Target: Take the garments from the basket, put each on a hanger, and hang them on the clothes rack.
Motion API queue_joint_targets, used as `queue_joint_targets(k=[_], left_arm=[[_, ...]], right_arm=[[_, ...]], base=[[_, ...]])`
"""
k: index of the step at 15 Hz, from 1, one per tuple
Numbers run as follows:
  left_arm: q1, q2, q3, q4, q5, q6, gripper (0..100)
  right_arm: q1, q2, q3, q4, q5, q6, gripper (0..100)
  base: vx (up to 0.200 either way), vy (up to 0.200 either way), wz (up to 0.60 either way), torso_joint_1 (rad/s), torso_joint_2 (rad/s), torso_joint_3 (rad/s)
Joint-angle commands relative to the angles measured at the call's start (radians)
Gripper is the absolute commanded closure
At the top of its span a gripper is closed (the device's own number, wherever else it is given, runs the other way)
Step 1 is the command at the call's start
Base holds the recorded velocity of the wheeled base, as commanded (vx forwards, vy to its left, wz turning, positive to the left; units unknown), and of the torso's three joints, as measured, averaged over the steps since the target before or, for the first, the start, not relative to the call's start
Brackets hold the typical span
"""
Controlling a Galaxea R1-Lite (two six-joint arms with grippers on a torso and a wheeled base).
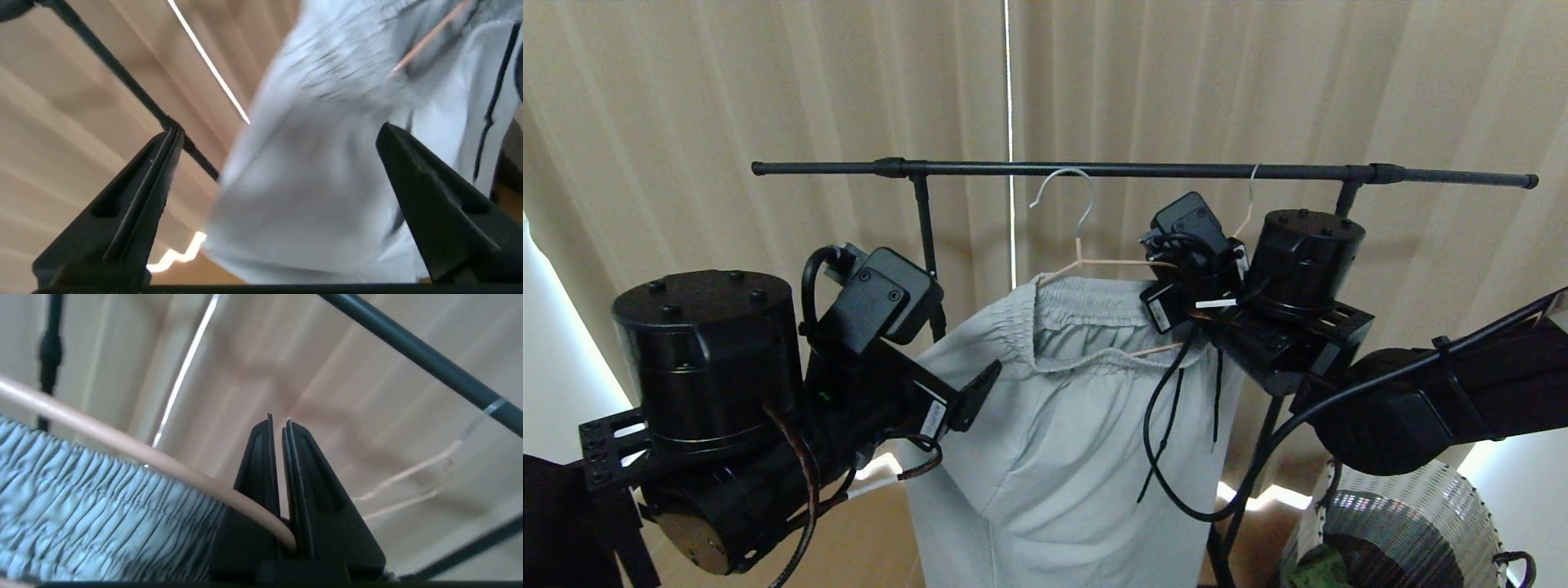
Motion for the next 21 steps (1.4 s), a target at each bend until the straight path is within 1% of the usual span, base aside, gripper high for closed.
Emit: queue_joint_targets(k=[1,4,6,7,8,9,10,11,12,13,14,15,16,17,19,21], left_arm=[[0.003,-0.013,0.001,-0.002,-0.002,-0.003,0],[0.019,-0.013,0.007,-0.002,-0.001,0.005,0],[0.019,-0.051,0.052,-0.002,-0.001,0.014,0],[0.026,-0.077,0.087,-0.002,-0.001,0.031,0],[0.054,-0.102,0.121,-0.002,-0.002,0.057,0],[0.055,-0.105,0.122,-0.002,-0.002,0.059,0],[0.118,-0.149,0.177,-0.002,-0.002,0.094,0],[0.135,-0.158,0.191,-0.002,-0.004,0.098,0],[0.172,-0.183,0.228,-0.002,-0.006,0.106,0],[0.233,-0.217,0.279,-0.002,-0.01,0.111,0],[0.267,-0.235,0.306,-0.002,-0.012,0.114,0],[0.293,-0.252,0.325,-0.002,-0.01,0.114,0],[0.299,-0.256,0.328,-0.002,-0.01,0.114,0],[0.339,-0.278,0.348,-0.002,-0.01,0.118,0],[0.391,-0.299,0.366,-0.002,-0.01,0.146,0],[0.41,-0.324,0.381,-0.002,-0.01,0.163,0]], right_arm=[[0.001,-0.001,0.001,0.0,0.004,0.0,100],[0.002,0.0,0.001,0.0,0.001,0.0,100],[-0.001,0.0,0.009,0.001,-0.009,0.0,100],[-0.006,-0.001,0.021,0.001,-0.02,0.0,100],[-0.01,-0.004,0.032,0.003,-0.037,0.0,100],[-0.01,-0.004,0.033,0.004,-0.039,0.0,100],[-0.012,-0.027,0.056,0.01,-0.097,0.0,100],[-0.012,-0.032,0.063,0.01,-0.109,0.0,100],[-0.013,-0.052,0.076,0.013,-0.135,0.0,100],[-0.032,-0.089,0.104,0.035,-0.175,-0.002,100],[-0.045,-0.121,0.121,0.075,-0.21,0.0,100],[-0.055,-0.159,0.133,0.125,-0.258,0.0,100],[-0.058,-0.169,0.136,0.142,-0.27,0.0,100],[-0.075,-0.23,0.161,0.213,-0.316,0.001,100],[-0.121,-0.294,0.196,0.279,-0.333,0.001,100],[-0.17,-0.339,0.214,0.316,-0.333,0.001,100]], base=[[0.0,0.0,0.0,0.0,0.0,0.0],[0.0,0.0,0.0,0.0,0.0,0.0],[0.0,0.0,0.0,0.0,0.0,0.0],[0.0,0.0,0.0,0.0,0.0,0.0],[0.0,0.0,0.0,0.0,0.0,0.0],[0.0,0.0,0.0,0.0,0.0,0.0],[0.0,0.0,0.0,0.0,0.0,0.0],[0.0,0.0,0.0,0.0,0.0,0.0],[0.0,0.0,0.0,0.0,0.0,0.0],[0.0,0.0,0.0,0.0,0.0,0.0],[0.0,0.0,0.0,0.0,0.0,0.0],[0.0,0.0,0.0,0.0,0.0,0.0],[0.0,0.0,0.0,0.0,0.0,0.0],[0.0,0.0,0.0,0.0,0.0,0.0],[0.0,0.0,0.0,0.0,0.0,0.0],[0.0,0.0,0.0,0.0,0.0,0.0]])
